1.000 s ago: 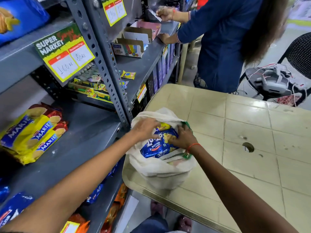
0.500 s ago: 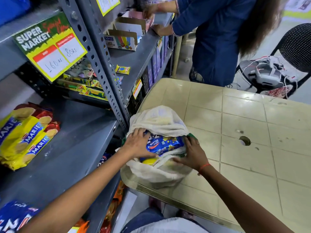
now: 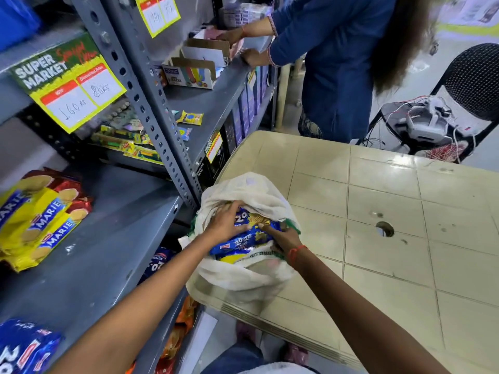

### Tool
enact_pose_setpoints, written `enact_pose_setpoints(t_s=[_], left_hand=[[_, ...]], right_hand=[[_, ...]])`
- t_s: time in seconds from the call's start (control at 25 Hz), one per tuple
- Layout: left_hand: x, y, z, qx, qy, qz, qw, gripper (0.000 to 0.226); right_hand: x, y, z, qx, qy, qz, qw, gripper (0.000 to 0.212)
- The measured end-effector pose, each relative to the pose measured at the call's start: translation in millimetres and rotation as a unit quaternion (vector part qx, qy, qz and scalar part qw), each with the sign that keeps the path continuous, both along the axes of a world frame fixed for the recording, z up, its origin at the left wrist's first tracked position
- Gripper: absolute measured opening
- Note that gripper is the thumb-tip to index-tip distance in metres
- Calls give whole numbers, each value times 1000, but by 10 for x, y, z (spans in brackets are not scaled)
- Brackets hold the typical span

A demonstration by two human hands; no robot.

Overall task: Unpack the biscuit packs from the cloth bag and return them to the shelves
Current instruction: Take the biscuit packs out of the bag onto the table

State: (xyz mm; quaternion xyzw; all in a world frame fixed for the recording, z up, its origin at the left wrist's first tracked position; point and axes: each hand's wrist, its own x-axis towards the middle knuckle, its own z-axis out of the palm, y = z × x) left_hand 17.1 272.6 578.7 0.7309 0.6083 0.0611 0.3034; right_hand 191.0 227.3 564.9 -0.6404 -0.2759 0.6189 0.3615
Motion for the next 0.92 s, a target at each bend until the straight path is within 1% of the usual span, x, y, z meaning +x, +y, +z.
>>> enact_pose_setpoints(t_s=[0.08,0.16,0.2,0.28,0.32,0.36,0.48,0.56,0.6,0.68,0.8,0.88,0.92], left_hand=[[-77,84,60,-32,-42,5,999,83],[-153,167,156,-56,-82,-5,995,91],[-193,202,205,-58,-107,9,992,88],[-248,245,320,-72,-185,77,977,71],[-260,248,374,-95,-220,105,965,64],[-257,234,431,-128,-234,113,957,61],[-191,96,604,-243,-217,90,941,61],[-123,18,628,-286,-238,85,924,62],[-65,-8,622,-293,-249,95,918,63],[123,-86,598,-275,-266,148,912,68],[502,-265,520,-207,-266,244,909,77],[699,-398,482,-194,-228,256,919,86],[791,-460,473,-207,-200,250,924,90]], right_hand=[[-91,35,43,-35,-3,-14,999,18],[-214,-5,108,-30,29,-21,999,14],[-254,-31,137,-18,44,-19,999,13],[-263,-70,176,7,59,-10,998,8],[-235,-82,201,13,74,-14,997,3],[-190,-88,208,14,93,-25,995,2],[-43,-86,251,-4,168,-64,984,5],[56,-71,294,-18,198,-94,976,5],[117,-71,319,-26,203,-110,973,9],[250,-90,352,-53,207,-113,970,19],[495,-216,385,-126,205,-40,970,26],[686,-342,412,-164,159,41,973,24],[800,-392,439,-176,132,74,973,23]])
